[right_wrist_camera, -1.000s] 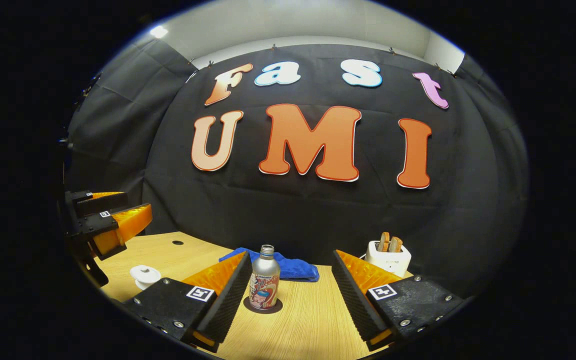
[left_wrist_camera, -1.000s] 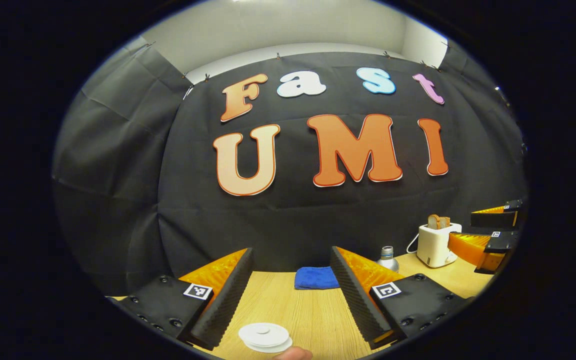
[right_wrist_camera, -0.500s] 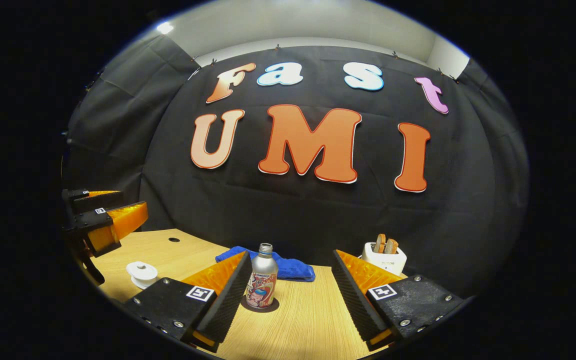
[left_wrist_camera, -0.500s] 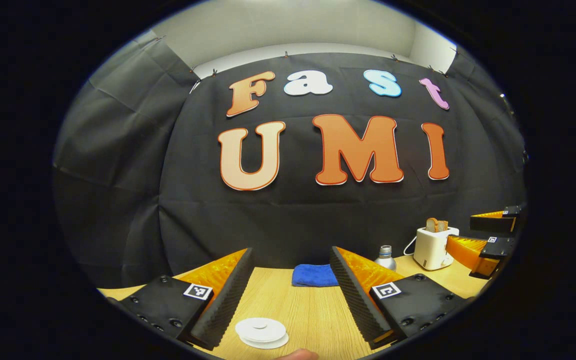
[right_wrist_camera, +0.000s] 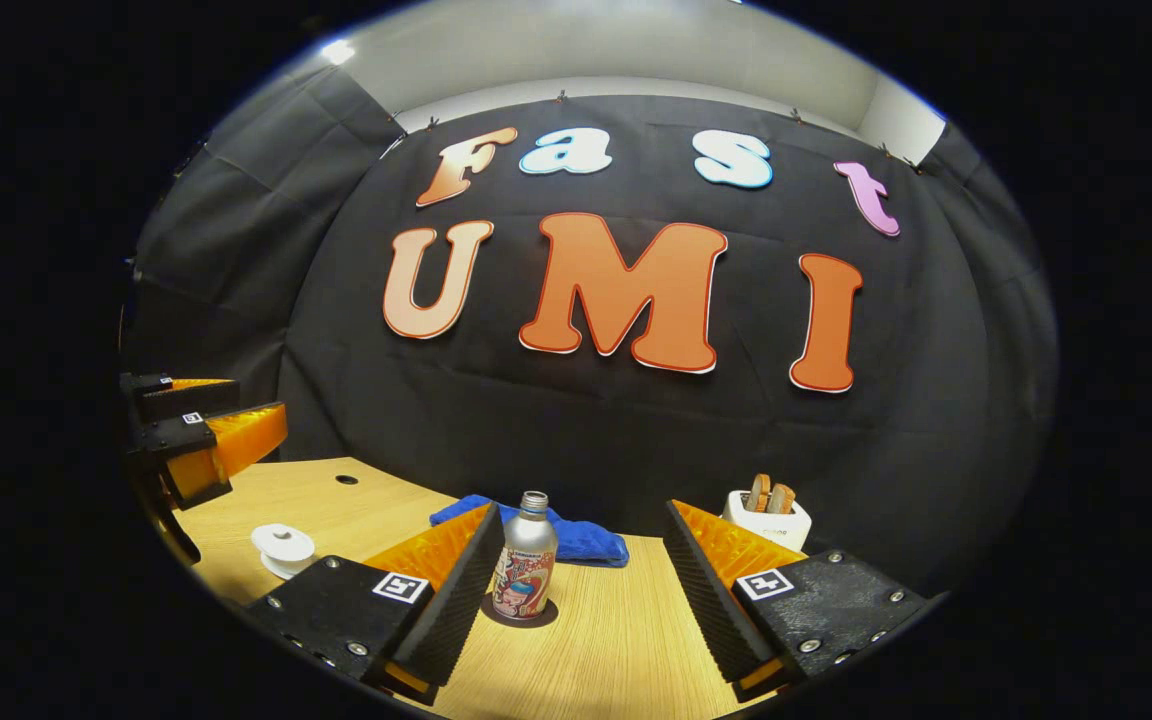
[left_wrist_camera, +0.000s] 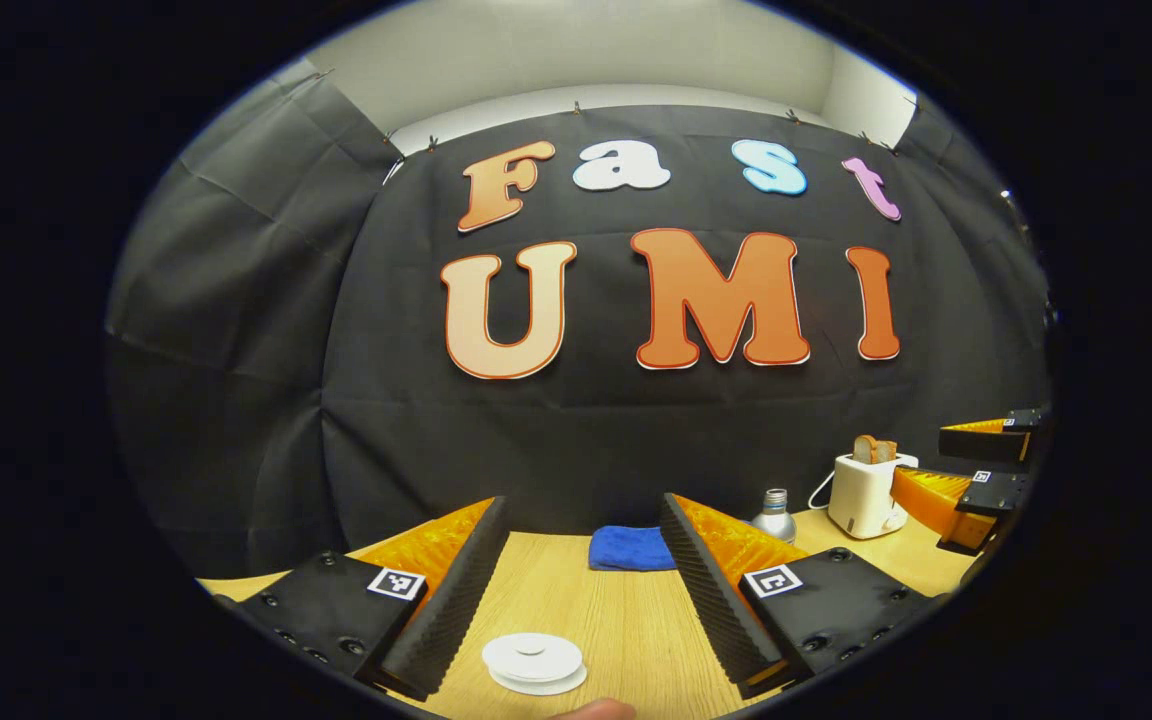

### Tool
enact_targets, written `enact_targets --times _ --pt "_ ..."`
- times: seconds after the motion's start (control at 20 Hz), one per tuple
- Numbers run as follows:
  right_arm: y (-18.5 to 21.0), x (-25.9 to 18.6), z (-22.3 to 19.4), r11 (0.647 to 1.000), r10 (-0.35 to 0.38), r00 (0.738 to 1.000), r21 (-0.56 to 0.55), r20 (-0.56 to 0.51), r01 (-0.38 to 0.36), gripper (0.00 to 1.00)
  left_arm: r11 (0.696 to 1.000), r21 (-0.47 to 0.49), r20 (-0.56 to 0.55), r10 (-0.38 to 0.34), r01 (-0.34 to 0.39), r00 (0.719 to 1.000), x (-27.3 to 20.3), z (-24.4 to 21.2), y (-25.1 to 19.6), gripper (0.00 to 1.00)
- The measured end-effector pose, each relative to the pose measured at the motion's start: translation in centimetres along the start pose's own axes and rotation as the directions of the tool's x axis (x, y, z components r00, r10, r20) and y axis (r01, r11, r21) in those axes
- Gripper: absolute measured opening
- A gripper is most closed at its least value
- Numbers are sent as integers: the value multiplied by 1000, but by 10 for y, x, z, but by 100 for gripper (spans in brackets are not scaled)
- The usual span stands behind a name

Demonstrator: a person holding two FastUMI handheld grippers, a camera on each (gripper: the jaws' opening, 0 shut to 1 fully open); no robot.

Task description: Open the teacup lid with one hand, grasp the water bottle and pour water into the teacup with the other hand; after pouring, place the water bottle on the coaster and then close the teacup lid.

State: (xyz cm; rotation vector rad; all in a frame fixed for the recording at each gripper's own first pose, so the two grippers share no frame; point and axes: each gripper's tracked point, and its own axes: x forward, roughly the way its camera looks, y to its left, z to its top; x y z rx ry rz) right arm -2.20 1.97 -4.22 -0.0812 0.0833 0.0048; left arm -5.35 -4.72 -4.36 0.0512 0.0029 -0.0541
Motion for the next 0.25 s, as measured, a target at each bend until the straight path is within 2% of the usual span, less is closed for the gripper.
enact_targets --times 0.25 --pt "-5 0 -2 1000 -6 1000 -11 -7 6 96 1000 6 -35 1 -1 999 3 -3 1 100"
